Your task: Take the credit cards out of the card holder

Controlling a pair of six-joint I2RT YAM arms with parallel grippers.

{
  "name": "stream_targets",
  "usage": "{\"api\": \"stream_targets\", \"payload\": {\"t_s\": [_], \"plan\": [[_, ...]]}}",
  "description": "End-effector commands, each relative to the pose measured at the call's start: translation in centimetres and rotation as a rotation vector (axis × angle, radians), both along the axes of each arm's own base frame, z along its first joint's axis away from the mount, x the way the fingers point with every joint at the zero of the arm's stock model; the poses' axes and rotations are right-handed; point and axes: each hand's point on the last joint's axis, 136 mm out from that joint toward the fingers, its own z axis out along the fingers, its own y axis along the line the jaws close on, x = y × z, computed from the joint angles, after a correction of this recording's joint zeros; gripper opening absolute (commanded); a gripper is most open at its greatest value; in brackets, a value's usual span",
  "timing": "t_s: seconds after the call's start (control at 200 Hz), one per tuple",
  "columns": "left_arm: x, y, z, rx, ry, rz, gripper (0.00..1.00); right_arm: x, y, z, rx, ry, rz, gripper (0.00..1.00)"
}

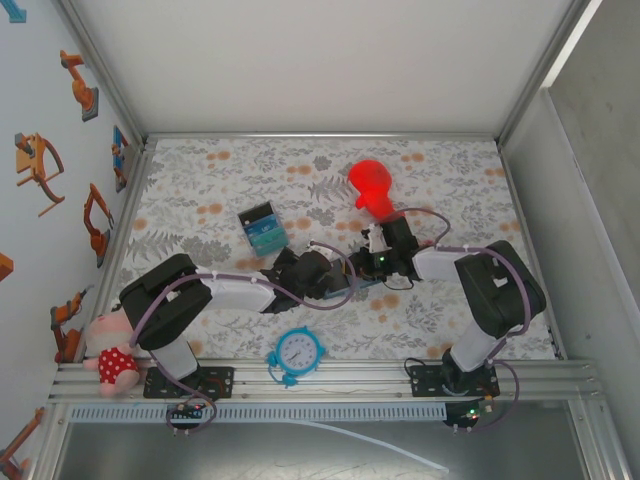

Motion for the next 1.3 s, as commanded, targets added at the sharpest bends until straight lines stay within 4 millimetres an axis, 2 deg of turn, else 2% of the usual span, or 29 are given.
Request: {"api": "stream_targets", "payload": {"t_s": [0.0, 0.255, 0.716, 1.292], "plan": [[-0.5, -0.2, -0.3, 0.04, 0.012, -0.025, 0.97, 0.2, 0.7, 2.1, 0.088, -0.037, 0.01, 0.14], [-0.5, -0.1, -0.3, 0.044, 0.009, -0.022, 0.97, 0.3, 0.2, 1.7, 0.086, -0.036, -0.006, 0.0], [-0.4, 0.0, -0.1, 0.054, 0.0, -0.017, 0.97, 1.2, -1.7, 1.1, -0.018, -0.075, -0.029, 0.0], [-0.2, -0.1, 0.4, 0.058, -0.018, -0.022, 0.97, 1.8, -2.7, 0.4, -0.122, -0.085, 0.003, 0.0]]}}
